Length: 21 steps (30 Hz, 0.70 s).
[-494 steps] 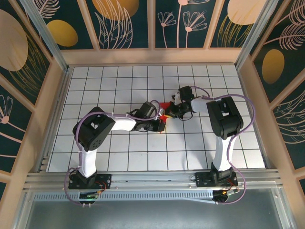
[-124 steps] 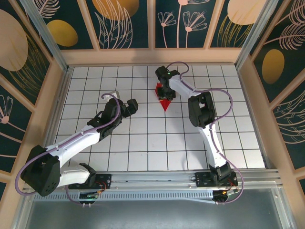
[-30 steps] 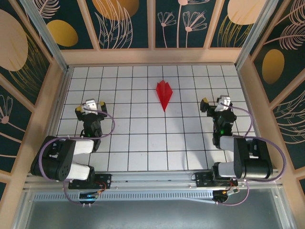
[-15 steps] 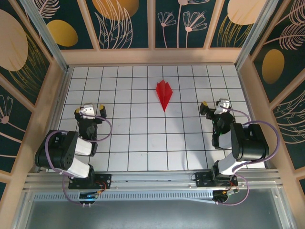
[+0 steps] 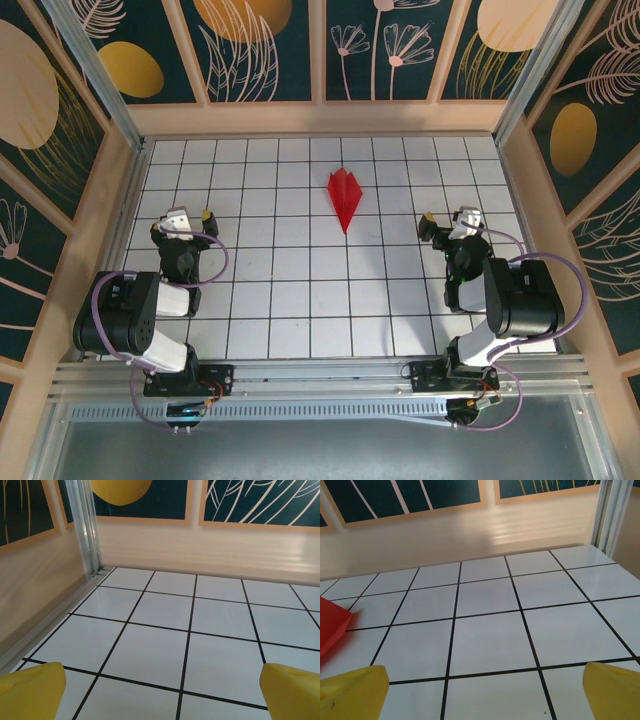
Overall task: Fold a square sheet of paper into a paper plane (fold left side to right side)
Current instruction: Reset both arms
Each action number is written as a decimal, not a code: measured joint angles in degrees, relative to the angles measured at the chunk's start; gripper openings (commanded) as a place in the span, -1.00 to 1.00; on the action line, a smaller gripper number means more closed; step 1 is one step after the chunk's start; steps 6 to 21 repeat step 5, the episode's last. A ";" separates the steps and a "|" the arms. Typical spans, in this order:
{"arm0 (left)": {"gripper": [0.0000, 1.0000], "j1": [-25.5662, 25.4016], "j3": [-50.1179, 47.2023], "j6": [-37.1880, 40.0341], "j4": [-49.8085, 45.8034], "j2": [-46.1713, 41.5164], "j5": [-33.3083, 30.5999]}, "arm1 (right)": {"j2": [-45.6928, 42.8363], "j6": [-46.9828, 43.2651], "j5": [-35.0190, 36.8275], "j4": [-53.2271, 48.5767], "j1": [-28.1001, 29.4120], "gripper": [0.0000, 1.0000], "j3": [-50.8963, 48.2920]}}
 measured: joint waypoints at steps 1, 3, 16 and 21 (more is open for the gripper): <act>0.98 0.00 0.00 0.00 0.00 0.00 0.00 | 0.00 0.00 -0.02 0.00 0.00 0.99 0.00; 0.98 0.00 0.00 0.00 0.00 0.00 0.00 | 0.00 0.00 -0.02 0.00 0.00 0.99 0.00; 0.98 0.00 0.00 0.00 0.00 0.00 0.00 | 0.00 0.00 -0.02 0.00 0.00 0.99 0.00; 0.98 0.00 0.00 0.00 0.00 0.00 0.00 | 0.00 0.00 -0.02 0.00 0.00 0.99 0.00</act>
